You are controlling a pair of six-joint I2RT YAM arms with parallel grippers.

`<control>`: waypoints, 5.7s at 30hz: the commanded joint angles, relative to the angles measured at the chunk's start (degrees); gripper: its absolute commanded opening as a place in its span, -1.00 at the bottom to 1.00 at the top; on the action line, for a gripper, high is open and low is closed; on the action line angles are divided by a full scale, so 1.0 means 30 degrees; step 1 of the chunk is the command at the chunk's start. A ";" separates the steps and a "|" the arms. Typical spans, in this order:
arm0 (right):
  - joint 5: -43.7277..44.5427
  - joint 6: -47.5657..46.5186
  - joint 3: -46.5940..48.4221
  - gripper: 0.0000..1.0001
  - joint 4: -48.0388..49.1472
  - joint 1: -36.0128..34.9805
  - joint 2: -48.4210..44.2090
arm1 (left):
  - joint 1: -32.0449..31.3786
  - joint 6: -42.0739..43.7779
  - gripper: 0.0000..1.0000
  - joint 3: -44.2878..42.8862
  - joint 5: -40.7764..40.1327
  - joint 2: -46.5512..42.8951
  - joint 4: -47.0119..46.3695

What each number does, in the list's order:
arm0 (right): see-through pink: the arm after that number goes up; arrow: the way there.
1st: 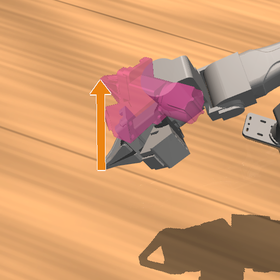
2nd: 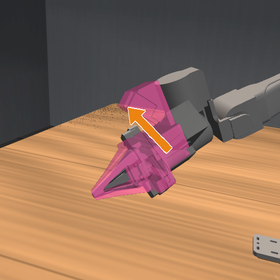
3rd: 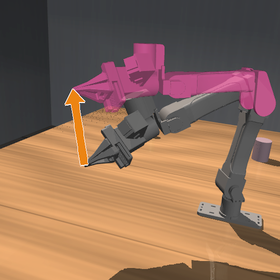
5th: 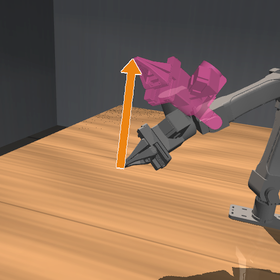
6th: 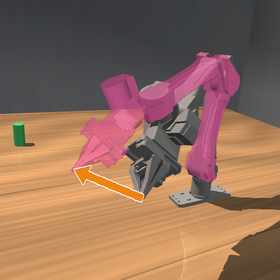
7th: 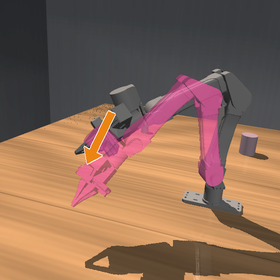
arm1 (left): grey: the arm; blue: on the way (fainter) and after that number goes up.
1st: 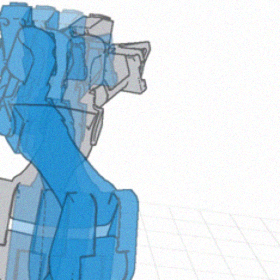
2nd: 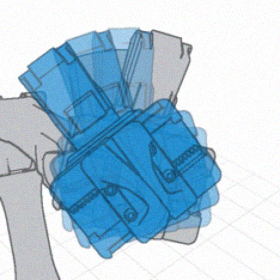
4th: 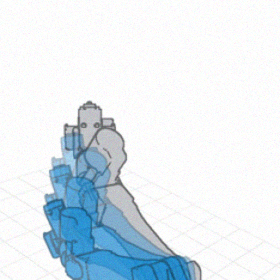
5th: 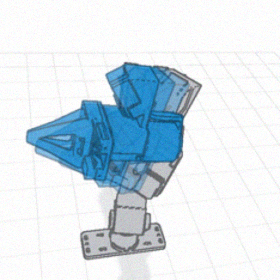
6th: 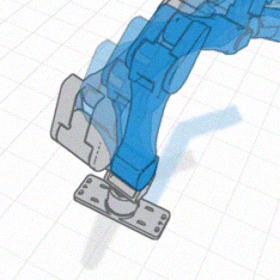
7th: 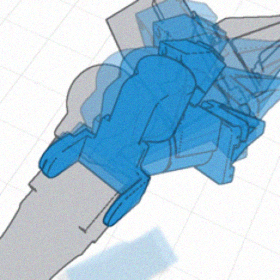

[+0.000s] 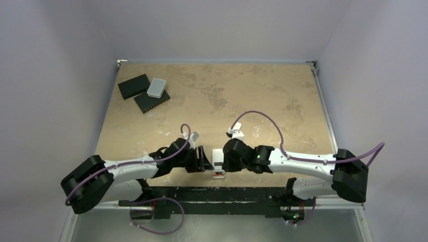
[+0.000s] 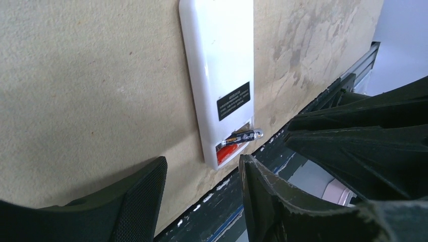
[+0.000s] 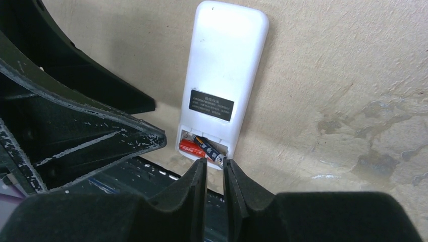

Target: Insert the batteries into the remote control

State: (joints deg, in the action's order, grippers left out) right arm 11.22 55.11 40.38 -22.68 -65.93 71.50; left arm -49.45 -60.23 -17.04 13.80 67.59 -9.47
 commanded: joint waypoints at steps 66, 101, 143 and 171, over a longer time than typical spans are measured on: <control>-0.0768 0.1785 0.0544 -0.42 -0.0811 0.0091 0.1769 | -0.0143 -0.0318 -0.04 0.0744 0.1582 0.1529 -0.3296; -0.1141 0.1697 0.0572 -0.54 -0.0070 0.0092 0.2582 | -0.1014 -0.0725 -0.38 0.0256 0.0995 0.2692 -0.4632; -0.0058 0.0825 0.2447 -0.94 -0.1237 -0.0508 0.5666 | -0.1310 -0.0931 -0.95 -0.0136 0.1181 0.3515 -0.5717; 0.3150 0.2156 0.7667 -0.73 -0.7993 -0.2486 1.1083 | -0.1306 -0.0099 -0.95 -0.0118 0.1559 0.2386 -0.4998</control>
State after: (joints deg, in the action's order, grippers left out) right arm 19.86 58.70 64.90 -45.50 -73.14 101.30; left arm -52.64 -61.87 -15.62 17.08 77.21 -22.70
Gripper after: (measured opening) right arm 0.127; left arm 0.094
